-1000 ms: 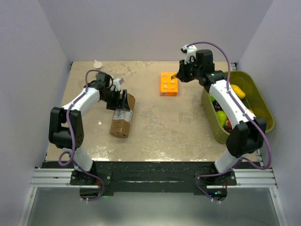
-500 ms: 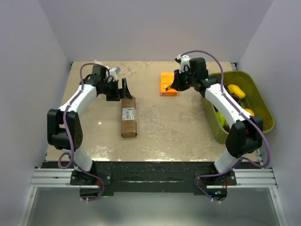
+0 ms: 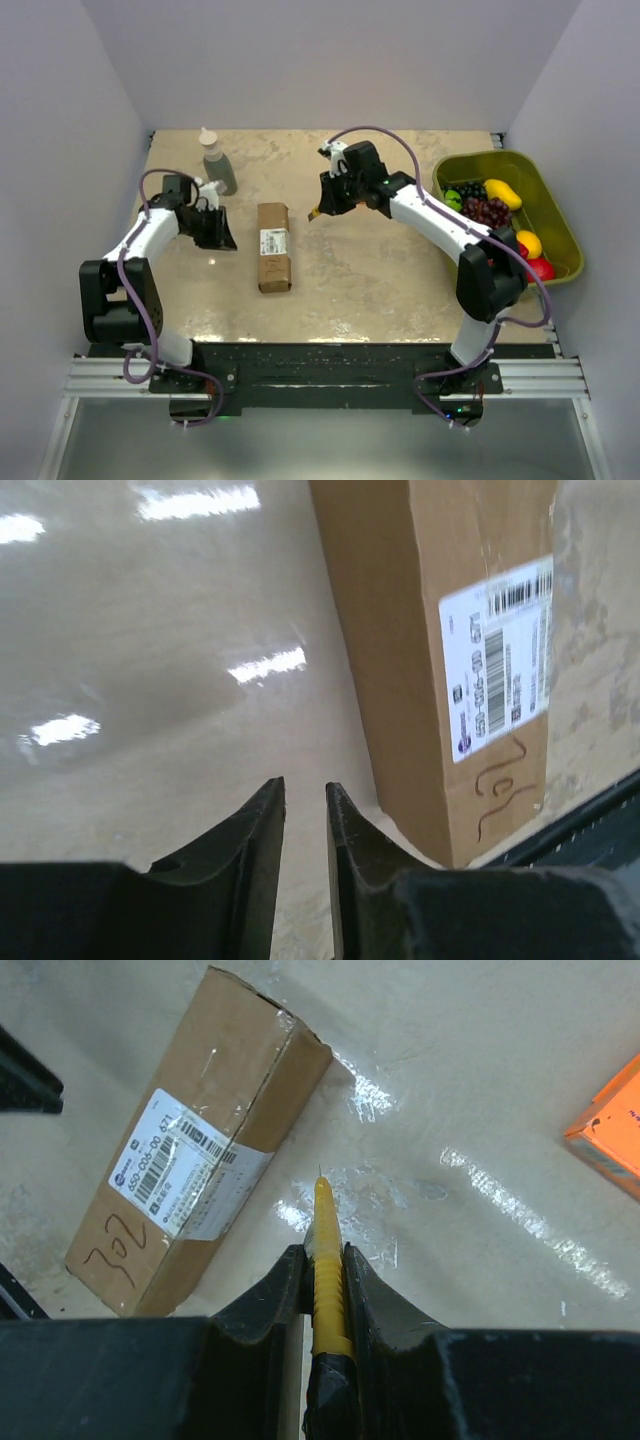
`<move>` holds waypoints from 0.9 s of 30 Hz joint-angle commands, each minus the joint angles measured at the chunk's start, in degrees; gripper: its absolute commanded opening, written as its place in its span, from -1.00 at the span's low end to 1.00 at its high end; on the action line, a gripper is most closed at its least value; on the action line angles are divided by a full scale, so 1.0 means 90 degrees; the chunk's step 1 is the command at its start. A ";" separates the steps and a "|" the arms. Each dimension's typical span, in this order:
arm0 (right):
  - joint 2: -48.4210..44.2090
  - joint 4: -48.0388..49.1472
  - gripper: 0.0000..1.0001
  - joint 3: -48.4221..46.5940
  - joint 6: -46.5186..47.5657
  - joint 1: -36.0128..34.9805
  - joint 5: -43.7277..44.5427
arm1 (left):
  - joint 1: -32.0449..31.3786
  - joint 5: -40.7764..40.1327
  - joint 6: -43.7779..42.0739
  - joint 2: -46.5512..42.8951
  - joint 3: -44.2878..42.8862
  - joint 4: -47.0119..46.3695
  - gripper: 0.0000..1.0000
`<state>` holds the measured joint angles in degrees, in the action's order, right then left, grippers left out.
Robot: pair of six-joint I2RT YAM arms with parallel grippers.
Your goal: Unpack the express box
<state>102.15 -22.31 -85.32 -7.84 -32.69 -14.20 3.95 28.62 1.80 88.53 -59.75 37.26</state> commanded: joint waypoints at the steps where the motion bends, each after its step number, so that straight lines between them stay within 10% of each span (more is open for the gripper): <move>1: 0.0251 0.0213 -1.00 -0.0520 -0.0652 0.0097 0.0523 | -0.0282 0.0521 -0.0630 -0.0266 0.0290 -0.0057 -0.36; 8: 0.0018 0.0398 -1.00 -0.0579 -0.1373 0.0291 0.0884 | -0.0282 0.0950 -0.0250 -0.0931 0.0340 -0.0809 0.59; 14: 0.0008 0.0496 -1.00 -0.0443 -0.1347 0.0360 0.0357 | -0.0380 0.1877 0.1175 -0.0072 0.0699 -0.0887 0.57; 24: -0.0032 0.0495 -1.00 -0.0403 -0.1082 0.0877 0.0230 | -0.1179 0.3977 0.3772 0.0885 0.1141 -0.3795 0.49; 27: 0.0105 0.0884 -1.00 -0.0520 -0.1229 0.1151 -0.0042 | -0.1550 0.4533 0.3202 0.1196 0.0556 -0.3157 0.55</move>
<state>103.85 -19.59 -87.83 -17.67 -26.24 -11.55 -6.22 57.91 28.05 97.14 -48.42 12.78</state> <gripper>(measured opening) 0.203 0.764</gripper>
